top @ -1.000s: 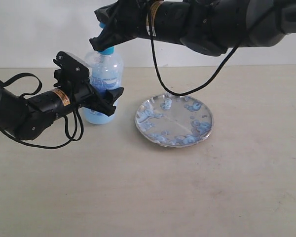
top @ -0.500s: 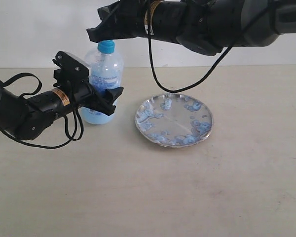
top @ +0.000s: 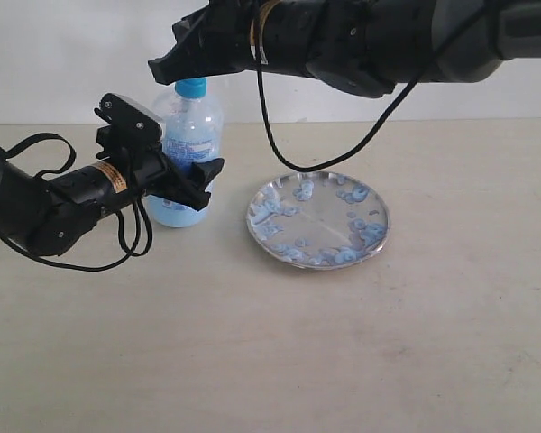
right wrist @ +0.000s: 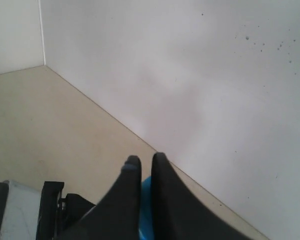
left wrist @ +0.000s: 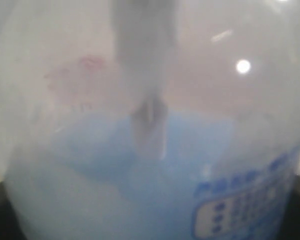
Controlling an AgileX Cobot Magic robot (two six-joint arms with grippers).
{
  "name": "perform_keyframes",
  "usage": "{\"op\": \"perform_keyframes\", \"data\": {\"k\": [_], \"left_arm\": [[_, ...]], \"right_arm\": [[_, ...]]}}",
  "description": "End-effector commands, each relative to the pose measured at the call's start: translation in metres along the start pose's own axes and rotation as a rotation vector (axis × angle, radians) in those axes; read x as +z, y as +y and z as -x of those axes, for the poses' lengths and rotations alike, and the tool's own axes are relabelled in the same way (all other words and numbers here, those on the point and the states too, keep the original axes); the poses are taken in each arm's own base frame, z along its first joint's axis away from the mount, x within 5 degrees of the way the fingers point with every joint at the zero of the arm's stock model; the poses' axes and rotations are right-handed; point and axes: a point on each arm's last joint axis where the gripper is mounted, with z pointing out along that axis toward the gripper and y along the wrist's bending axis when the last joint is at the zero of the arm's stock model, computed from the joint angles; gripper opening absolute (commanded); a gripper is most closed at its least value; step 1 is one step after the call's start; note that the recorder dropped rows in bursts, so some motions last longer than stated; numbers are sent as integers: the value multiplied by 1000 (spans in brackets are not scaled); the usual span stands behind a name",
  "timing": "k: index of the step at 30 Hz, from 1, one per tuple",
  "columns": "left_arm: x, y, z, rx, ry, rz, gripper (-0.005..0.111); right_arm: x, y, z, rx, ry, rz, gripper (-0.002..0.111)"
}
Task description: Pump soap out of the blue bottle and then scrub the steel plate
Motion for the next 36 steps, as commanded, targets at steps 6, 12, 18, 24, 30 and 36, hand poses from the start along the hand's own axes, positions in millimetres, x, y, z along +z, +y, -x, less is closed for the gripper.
{"op": "perform_keyframes", "data": {"k": [6,12,18,24,30,36], "left_arm": [[1,-7,9,47,-82,-74,4],[1,-9,10,27,-82,-82,4],[1,-9,10,6,-81,-83,4],[1,-9,10,6,-81,-83,4],[1,-9,10,0,-83,-83,4],[1,-8,12,-3,-105,-81,4]], "right_arm": [[10,-2,-48,-31,232,-83,0],[10,-2,-48,-31,236,-86,0],[2,0,-24,-133,141,-45,0],[-13,-2,10,-271,38,-41,0],[-17,-8,41,-316,-28,-85,0],[-17,-10,43,-321,-20,-98,0]]}}
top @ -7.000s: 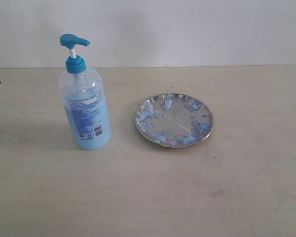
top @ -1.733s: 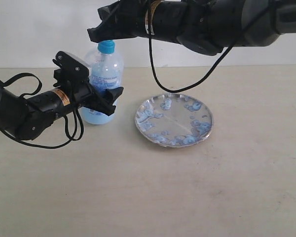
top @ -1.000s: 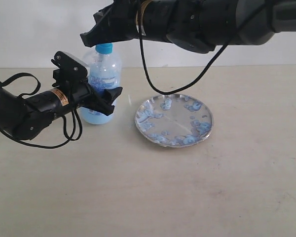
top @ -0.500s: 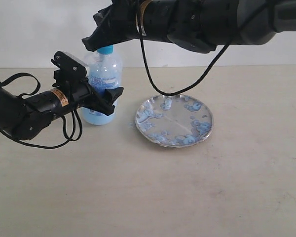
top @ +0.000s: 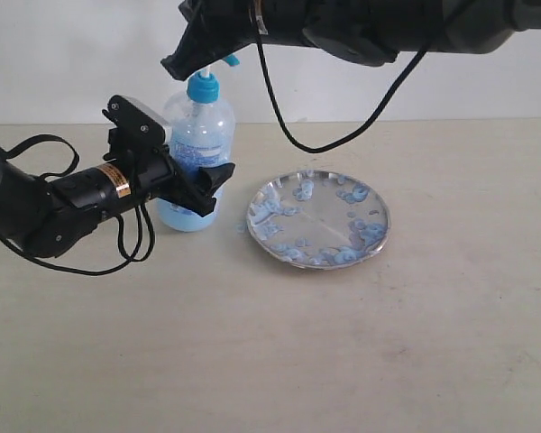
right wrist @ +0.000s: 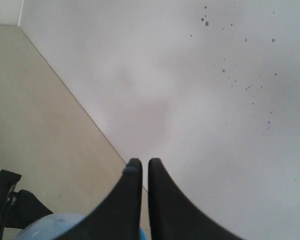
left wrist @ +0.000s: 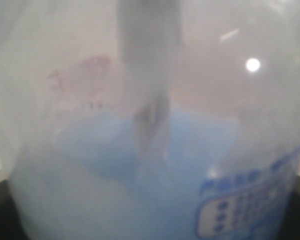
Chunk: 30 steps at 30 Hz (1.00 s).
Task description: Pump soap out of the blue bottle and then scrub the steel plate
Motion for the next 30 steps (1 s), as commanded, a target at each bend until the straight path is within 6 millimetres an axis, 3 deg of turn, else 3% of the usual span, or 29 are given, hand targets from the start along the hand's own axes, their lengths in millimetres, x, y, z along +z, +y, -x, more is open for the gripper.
{"op": "perform_keyframes", "data": {"k": [1,14,30], "left_arm": [[1,-1,9,1,-76,-4,4],[3,-1,4,-21,-83,13,4],[8,-17,10,42,-98,37,4]], "right_arm": [[-2,-3,3,-18,4,-12,0],[-14,-13,11,-18,59,-69,0],[-15,-3,9,15,130,-76,0]]}}
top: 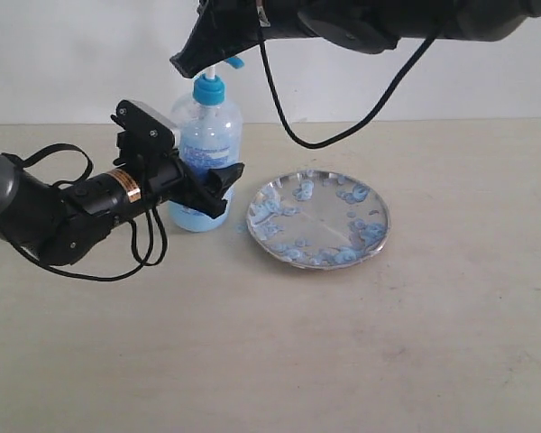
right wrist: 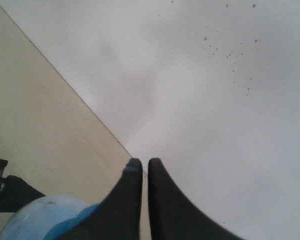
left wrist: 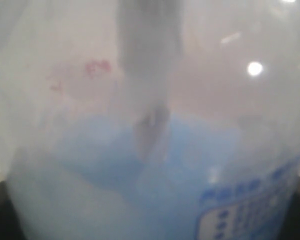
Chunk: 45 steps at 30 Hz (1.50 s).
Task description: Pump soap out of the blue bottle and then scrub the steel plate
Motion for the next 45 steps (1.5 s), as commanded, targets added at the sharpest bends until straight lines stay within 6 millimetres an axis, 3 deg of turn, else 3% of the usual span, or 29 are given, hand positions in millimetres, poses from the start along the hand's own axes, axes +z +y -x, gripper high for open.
{"op": "perform_keyframes", "data": {"k": [1,7,14,19,25,38,43,45], "left_arm": [[3,-4,11,56,-65,29,4],[3,-1,10,37,-60,58,4],[3,0,9,27,-55,70,4],[3,0,10,27,-59,70,4],[3,0,10,27,-59,70,4],[3,-1,11,34,-75,63,4],[3,-3,12,52,-82,38,4],[3,-3,12,52,-82,38,4]], "right_arm": [[-5,-3,2,6,30,-22,0],[-5,-5,-4,5,95,-49,0],[-24,-15,16,60,25,-64,0],[-26,-13,17,129,33,-55,0],[-24,11,3,114,79,3,0],[-7,30,-35,146,207,41,0],[6,39,-60,155,332,36,0],[6,39,-60,155,333,36,0]]}}
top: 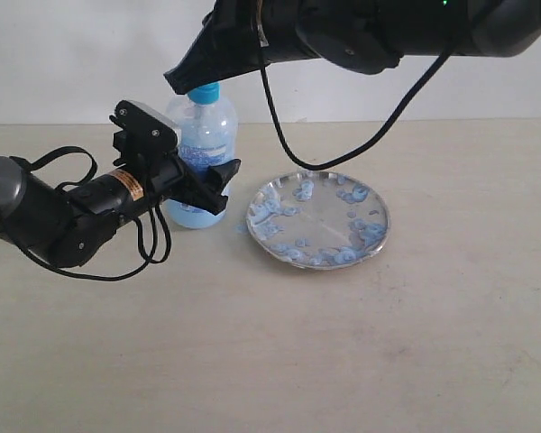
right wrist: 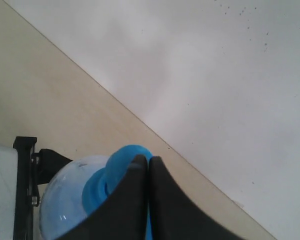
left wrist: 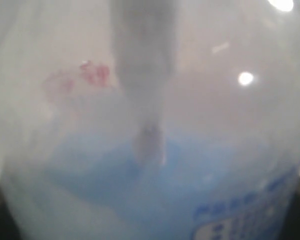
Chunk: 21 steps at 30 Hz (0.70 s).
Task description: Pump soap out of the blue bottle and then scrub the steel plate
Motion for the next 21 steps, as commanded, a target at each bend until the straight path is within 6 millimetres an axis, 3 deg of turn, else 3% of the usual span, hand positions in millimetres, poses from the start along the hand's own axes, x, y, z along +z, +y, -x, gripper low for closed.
{"op": "perform_keyframes", "data": {"k": [1,7,12,17,21], "left_arm": [[1,-2,12,46,-85,-21,4],[1,-2,12,46,-85,-21,4],[1,-2,12,46,-85,-21,4],[1,-2,10,5,-82,-24,4],[1,0,12,-169,-112,-10,4]], "right_arm": [[19,7,-40,24,208,-23,0],[28,11,-58,40,303,-35,0],[29,11,-55,2,267,-28,0],[18,3,-19,-105,82,-23,0],[-14,-10,22,-116,-75,-41,0]]}}
